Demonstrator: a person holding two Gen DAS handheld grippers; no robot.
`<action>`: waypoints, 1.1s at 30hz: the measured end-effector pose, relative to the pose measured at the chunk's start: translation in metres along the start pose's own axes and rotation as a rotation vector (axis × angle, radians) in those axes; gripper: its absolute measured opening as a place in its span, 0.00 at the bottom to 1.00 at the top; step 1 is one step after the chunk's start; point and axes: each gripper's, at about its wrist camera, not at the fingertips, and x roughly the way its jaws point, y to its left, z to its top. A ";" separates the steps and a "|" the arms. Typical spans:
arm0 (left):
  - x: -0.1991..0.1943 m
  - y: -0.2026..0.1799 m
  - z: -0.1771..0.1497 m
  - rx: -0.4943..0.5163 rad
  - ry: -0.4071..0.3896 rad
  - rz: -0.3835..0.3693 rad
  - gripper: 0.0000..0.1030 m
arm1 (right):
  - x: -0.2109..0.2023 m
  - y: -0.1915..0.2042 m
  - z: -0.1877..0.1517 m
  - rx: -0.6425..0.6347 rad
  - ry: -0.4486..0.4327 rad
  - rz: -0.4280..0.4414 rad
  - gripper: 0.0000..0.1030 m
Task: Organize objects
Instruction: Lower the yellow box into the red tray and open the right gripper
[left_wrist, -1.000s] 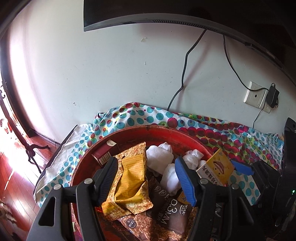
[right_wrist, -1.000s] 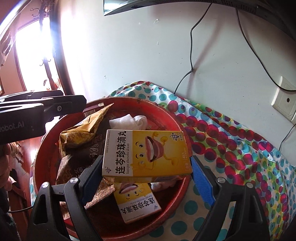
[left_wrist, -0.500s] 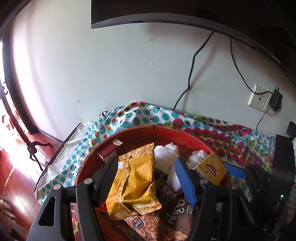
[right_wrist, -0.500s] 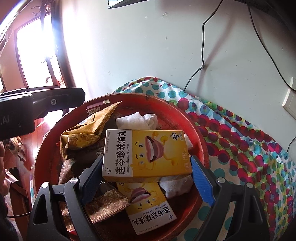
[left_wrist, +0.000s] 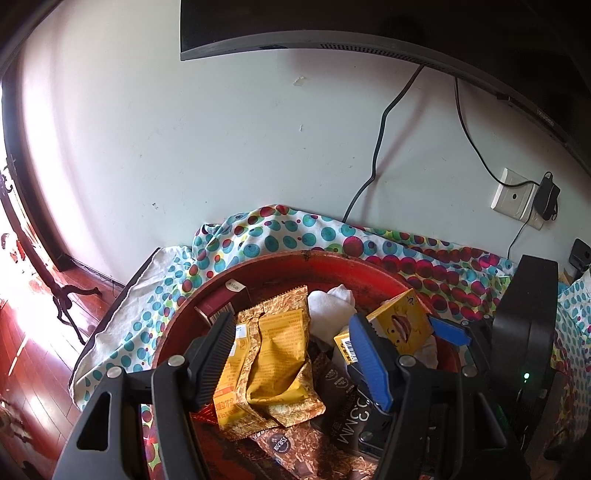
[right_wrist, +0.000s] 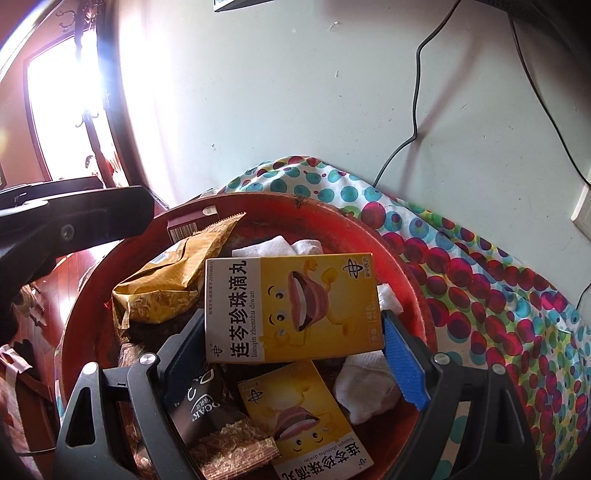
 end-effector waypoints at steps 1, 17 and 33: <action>0.000 0.000 0.000 -0.001 0.001 -0.003 0.64 | 0.000 0.000 0.000 -0.002 -0.001 -0.001 0.84; 0.005 -0.002 -0.002 -0.002 0.018 -0.014 0.64 | 0.003 0.000 -0.002 0.027 0.015 0.005 0.85; 0.005 -0.004 -0.002 -0.007 0.027 -0.005 0.64 | -0.031 0.003 -0.004 0.054 -0.011 -0.049 0.95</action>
